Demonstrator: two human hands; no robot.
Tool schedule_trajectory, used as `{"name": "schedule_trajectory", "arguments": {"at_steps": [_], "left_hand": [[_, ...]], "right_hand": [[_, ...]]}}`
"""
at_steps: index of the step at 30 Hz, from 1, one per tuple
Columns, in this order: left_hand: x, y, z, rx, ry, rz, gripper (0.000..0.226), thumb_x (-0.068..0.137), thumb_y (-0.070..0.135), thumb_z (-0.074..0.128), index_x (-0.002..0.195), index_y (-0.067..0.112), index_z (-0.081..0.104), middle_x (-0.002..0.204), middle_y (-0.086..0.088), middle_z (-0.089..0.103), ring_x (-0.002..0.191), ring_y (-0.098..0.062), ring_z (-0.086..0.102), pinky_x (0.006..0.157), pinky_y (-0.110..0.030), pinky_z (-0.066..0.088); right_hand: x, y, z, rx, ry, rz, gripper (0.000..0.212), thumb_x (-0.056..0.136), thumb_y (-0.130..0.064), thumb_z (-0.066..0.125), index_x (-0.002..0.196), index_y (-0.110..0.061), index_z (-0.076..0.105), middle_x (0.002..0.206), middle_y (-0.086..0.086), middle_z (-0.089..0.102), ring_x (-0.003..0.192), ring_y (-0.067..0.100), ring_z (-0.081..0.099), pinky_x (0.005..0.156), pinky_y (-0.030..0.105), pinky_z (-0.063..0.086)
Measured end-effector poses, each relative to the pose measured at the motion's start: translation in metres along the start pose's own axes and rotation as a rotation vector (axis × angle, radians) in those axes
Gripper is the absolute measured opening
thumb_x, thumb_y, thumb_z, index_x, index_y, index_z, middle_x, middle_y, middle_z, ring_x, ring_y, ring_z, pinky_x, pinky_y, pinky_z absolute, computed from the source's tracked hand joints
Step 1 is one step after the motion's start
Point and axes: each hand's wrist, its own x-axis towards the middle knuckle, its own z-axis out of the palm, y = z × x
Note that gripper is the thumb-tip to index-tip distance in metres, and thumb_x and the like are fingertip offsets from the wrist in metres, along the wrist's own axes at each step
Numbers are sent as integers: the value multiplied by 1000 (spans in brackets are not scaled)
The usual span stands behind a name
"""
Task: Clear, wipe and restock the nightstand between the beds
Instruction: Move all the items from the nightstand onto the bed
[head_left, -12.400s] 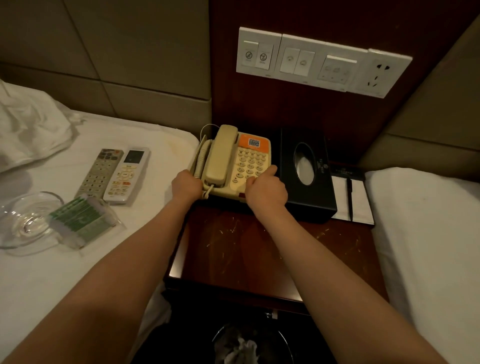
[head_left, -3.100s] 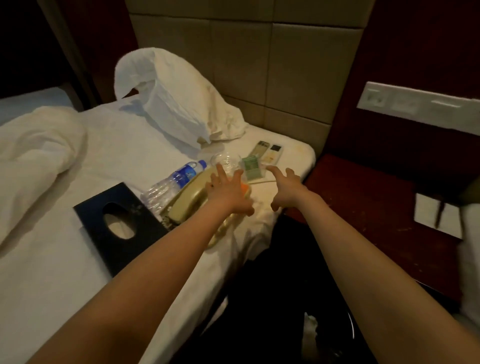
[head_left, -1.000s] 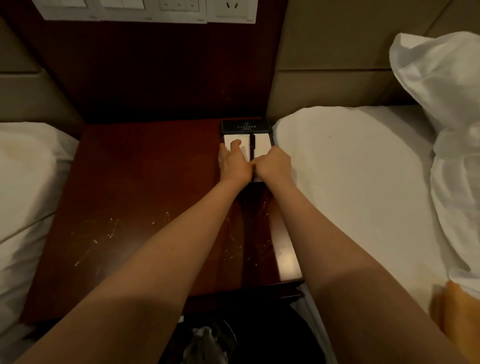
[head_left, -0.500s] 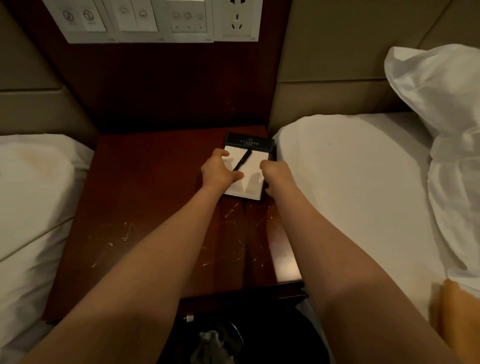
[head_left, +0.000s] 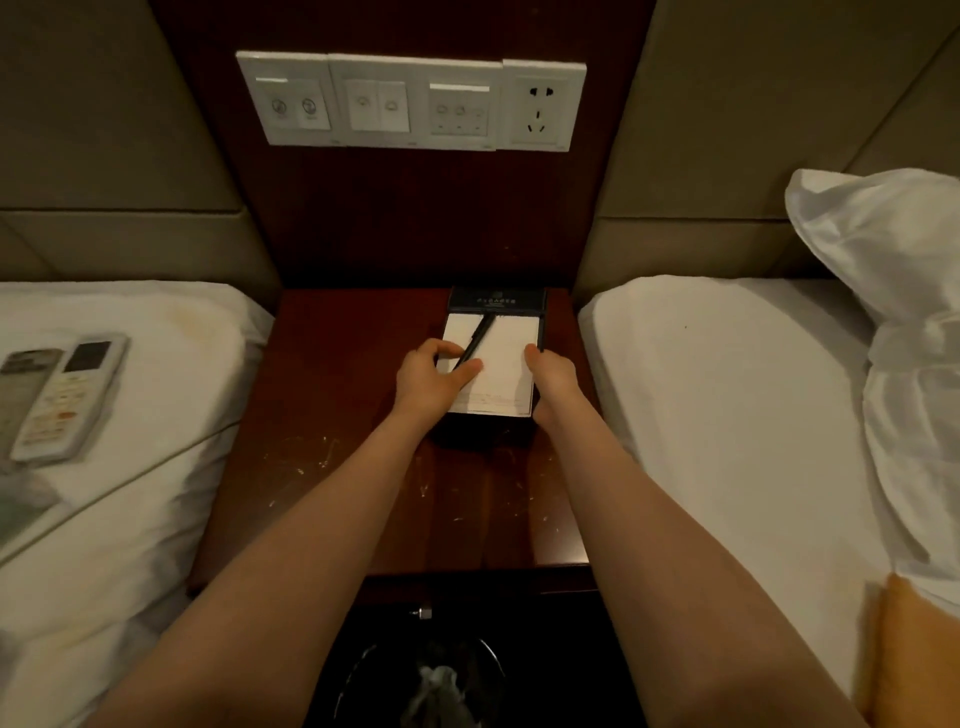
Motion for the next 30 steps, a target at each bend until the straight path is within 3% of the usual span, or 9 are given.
{"name": "schedule_trajectory", "arguments": {"at_steps": [3, 8, 11, 17, 20, 24, 27, 30], "left_hand": [[-16, 3, -27, -18, 36, -1, 33, 88, 26, 63, 116, 9, 56, 128, -7, 54, 117, -25, 52, 88, -32, 48], [-47, 5, -64, -21, 109, -7, 31, 91, 26, 60, 116, 7, 56, 128, -7, 53, 115, -22, 51, 68, -16, 40], [-65, 0, -84, -37, 133, -16, 30, 90, 26, 61, 113, 8, 57, 126, -8, 54, 114, -24, 53, 76, -24, 43], [-105, -14, -122, -66, 214, -64, 26, 90, 26, 61, 109, 9, 56, 119, -4, 55, 107, -18, 51, 78, -26, 40], [-125, -24, -136, -85, 254, -96, 19, 90, 26, 61, 100, 13, 53, 119, -5, 56, 112, -23, 54, 82, -28, 41], [-158, -37, -154, -95, 322, -142, 34, 90, 25, 61, 117, 7, 52, 128, -7, 53, 118, -23, 50, 82, -22, 34], [-184, -56, -168, -127, 373, -179, 36, 88, 23, 63, 118, 7, 50, 128, -9, 52, 118, -24, 50, 82, -22, 34], [-206, -74, -186, -163, 412, -201, 29, 87, 22, 64, 110, 9, 51, 126, -9, 53, 118, -23, 49, 83, -22, 33]], "right_hand": [[-22, -2, 12, -5, -56, -5, 31, 99, -17, 45, 124, 1, 51, 125, 18, 58, 113, 35, 57, 95, 45, 48], [-60, -1, 28, -44, -105, -4, 32, 99, -19, 44, 123, 1, 49, 124, 18, 58, 114, 34, 57, 90, 42, 49], [-82, 3, 37, -35, -135, 0, 31, 99, -18, 45, 124, 1, 49, 124, 18, 58, 114, 35, 57, 80, 39, 48], [-131, 16, 62, -65, -202, -5, 28, 99, -18, 45, 120, 0, 50, 123, 18, 59, 112, 34, 58, 79, 39, 48], [-155, 26, 71, -89, -237, -2, 24, 99, -19, 44, 116, -3, 51, 123, 17, 59, 112, 34, 58, 79, 39, 48], [-181, 43, 85, -163, -280, 5, 15, 99, -19, 44, 98, -6, 51, 123, 16, 59, 111, 32, 58, 79, 37, 48], [-195, 62, 98, -214, -318, 7, 26, 99, -18, 44, 119, -3, 51, 124, 15, 58, 113, 32, 57, 90, 41, 50], [-209, 82, 114, -285, -366, 45, 32, 99, -19, 44, 127, -3, 47, 126, 13, 57, 116, 32, 55, 98, 43, 47]]}}
